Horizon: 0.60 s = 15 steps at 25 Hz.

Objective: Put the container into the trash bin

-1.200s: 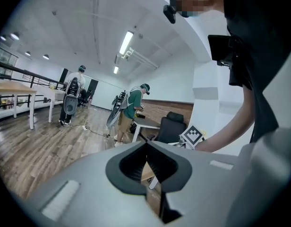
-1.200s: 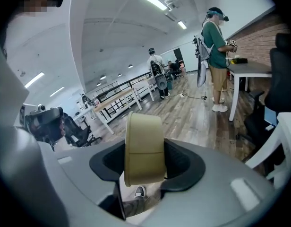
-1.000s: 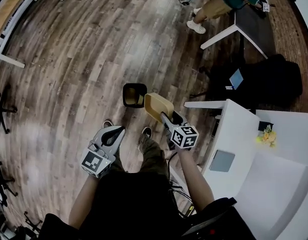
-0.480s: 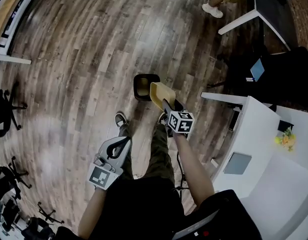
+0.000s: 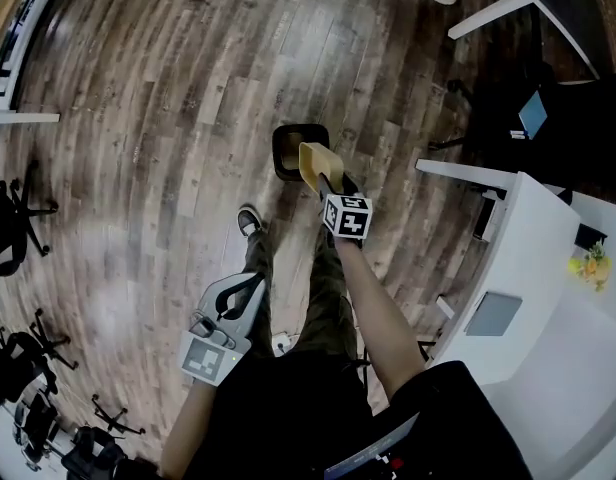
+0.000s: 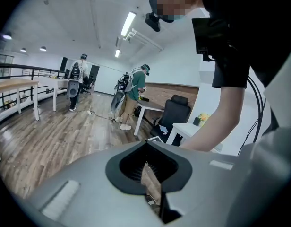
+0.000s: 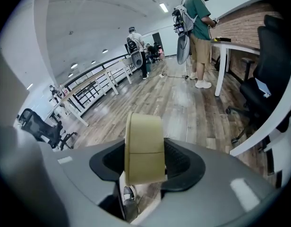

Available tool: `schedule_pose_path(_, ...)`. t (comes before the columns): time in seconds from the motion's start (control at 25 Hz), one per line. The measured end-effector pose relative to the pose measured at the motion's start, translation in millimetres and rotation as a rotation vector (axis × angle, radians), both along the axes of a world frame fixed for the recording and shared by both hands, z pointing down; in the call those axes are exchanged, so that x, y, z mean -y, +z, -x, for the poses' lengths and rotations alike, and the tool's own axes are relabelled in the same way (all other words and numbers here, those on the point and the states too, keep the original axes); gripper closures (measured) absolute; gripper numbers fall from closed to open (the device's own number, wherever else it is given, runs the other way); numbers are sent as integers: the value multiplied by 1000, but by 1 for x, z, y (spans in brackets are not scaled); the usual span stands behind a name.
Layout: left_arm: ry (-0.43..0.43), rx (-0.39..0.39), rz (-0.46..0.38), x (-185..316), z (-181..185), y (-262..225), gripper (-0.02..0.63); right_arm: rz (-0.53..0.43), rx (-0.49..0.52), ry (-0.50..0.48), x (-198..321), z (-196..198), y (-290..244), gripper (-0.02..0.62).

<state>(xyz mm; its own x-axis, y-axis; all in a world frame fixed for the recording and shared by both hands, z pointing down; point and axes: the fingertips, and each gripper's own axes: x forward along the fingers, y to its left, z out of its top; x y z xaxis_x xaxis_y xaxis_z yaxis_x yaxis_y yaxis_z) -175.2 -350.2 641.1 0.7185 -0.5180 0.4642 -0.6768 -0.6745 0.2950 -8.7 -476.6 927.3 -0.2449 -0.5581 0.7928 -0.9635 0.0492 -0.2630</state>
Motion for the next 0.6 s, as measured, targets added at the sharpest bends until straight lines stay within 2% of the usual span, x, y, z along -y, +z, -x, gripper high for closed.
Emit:
schedule_pose_path(0.32, -22, 14, 40, -25, 13, 22, 604, 38, -52, -24, 4, 8, 49, 370)
schedule_pose_path(0.52, -42, 42, 125, -45, 20, 38, 604, 50, -42, -3, 20, 8, 66, 370)
schedule_pose_path(0.6, -47, 29, 115, -45, 24, 40, 604, 54, -47, 5, 25, 7, 69, 370)
